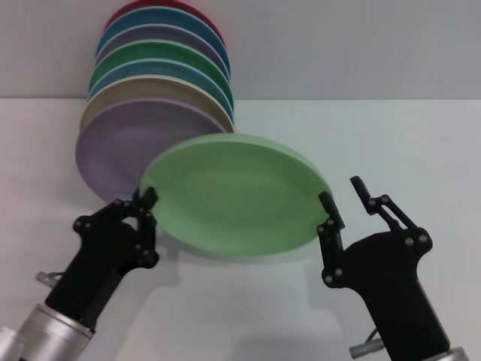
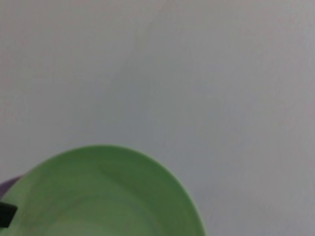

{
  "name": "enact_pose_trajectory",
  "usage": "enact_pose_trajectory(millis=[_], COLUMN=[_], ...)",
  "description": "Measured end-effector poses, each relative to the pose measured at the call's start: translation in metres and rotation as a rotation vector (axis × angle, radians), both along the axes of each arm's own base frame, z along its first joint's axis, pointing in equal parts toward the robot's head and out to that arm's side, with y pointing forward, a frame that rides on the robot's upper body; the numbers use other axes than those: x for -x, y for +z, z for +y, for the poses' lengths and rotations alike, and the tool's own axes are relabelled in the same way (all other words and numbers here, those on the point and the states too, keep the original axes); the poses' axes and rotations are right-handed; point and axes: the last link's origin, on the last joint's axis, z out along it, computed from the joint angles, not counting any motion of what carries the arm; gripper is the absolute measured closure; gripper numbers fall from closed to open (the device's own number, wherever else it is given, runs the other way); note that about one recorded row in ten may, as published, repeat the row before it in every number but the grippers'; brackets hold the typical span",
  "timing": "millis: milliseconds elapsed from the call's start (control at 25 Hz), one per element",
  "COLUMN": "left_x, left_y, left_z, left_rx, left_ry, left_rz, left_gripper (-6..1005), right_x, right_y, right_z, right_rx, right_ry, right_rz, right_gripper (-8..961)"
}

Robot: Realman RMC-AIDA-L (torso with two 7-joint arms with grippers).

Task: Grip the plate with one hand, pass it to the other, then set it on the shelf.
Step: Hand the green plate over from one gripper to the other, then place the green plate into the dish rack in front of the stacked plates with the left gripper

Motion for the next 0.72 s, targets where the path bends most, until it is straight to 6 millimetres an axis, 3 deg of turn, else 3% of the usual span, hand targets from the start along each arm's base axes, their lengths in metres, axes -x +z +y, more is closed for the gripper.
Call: enact_pose_trajectory(millis=[400,720], left_x=[0.005,0.007], left_y=[0.032,0.059], left_z=[-0.009,0.001], left_rx=[-0.174,-0.304], left_ry=[-0.018,-0.077], left_rz=[-0.075,-0.065], left_gripper=[946,932], right_x=[0.002,-0.010], right_y=[-0.001,-0.002], right_z=[-0.008,-0.001], right_rx=[0.008,0.003], right_ry=[0.028,0.015], right_rz=[-0.006,-0.042], right_gripper=[644,645])
